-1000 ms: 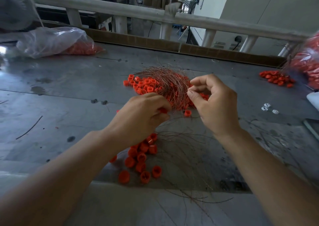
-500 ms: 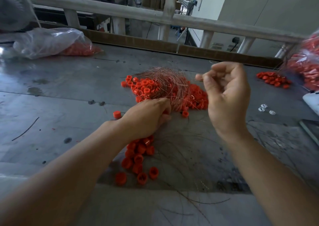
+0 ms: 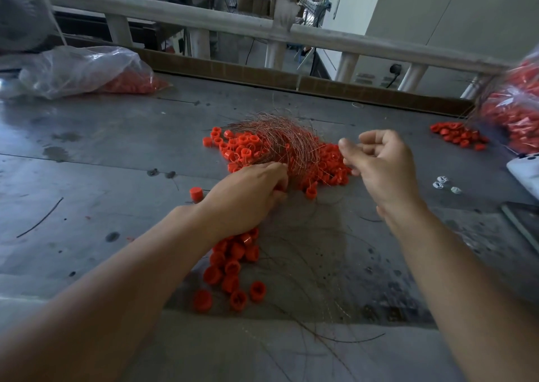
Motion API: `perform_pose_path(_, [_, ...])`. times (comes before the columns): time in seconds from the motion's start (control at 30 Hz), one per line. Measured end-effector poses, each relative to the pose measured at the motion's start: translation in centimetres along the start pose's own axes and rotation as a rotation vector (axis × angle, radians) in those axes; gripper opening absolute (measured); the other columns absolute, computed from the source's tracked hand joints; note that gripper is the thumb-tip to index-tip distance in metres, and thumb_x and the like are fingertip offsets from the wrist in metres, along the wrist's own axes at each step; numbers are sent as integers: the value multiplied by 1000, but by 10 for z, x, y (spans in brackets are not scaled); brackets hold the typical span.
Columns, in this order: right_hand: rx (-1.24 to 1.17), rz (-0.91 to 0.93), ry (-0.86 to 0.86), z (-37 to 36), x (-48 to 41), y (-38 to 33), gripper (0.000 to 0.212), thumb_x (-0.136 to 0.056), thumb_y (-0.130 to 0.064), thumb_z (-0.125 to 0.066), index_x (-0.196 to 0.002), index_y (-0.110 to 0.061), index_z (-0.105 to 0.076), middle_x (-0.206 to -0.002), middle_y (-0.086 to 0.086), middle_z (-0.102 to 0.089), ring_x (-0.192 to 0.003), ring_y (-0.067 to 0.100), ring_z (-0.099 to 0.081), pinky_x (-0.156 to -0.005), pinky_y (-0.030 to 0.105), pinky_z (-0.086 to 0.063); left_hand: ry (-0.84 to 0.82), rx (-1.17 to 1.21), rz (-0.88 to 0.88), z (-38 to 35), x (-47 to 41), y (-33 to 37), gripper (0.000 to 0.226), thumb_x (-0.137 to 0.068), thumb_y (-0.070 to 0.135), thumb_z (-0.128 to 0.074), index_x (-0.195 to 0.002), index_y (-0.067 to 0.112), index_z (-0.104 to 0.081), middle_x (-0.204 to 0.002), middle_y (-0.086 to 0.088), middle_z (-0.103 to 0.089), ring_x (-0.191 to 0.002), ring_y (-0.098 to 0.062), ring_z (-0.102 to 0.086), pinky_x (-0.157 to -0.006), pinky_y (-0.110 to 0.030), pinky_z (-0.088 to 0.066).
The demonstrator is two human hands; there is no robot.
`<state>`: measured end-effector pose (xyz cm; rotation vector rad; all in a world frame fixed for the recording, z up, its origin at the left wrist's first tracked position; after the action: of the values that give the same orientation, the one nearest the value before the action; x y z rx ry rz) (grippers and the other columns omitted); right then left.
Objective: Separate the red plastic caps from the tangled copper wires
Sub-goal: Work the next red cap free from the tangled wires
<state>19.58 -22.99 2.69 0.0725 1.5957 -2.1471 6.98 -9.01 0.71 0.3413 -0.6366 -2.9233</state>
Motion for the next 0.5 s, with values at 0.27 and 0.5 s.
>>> perform_pose_path(0.27, [521,31,-339,-7,7,5,22,-72,-33,-76,-87,-22,-65,-71,-14,-56,-72,6,-56,-67,22,-41,142,17,-132,2,8,11,9,-91,21,-53,-99,17,-54,-125,3,-56,-111,-10,-48,-82,-18,-35])
perform_pose_path(0.5, [516,168,-253,-2,4,-1,16,-80,-15,-69,-70,-27,-64,-63,-21,-52,-61,-6,-49,-54,6,-34,218,54,-172,11,18,18,12,-89,20,-56,-98,13,-59,-129,4,-56,-117,-12,-49,-89,-19,-36])
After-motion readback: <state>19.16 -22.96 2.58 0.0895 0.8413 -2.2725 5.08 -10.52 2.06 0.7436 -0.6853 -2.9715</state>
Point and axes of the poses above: each hand's wrist, its own x-axis away from the middle knuckle, its own z-axis out of the back of the hand, y = z × x, the point moved 1 cm from there along -x, towards the middle knuckle
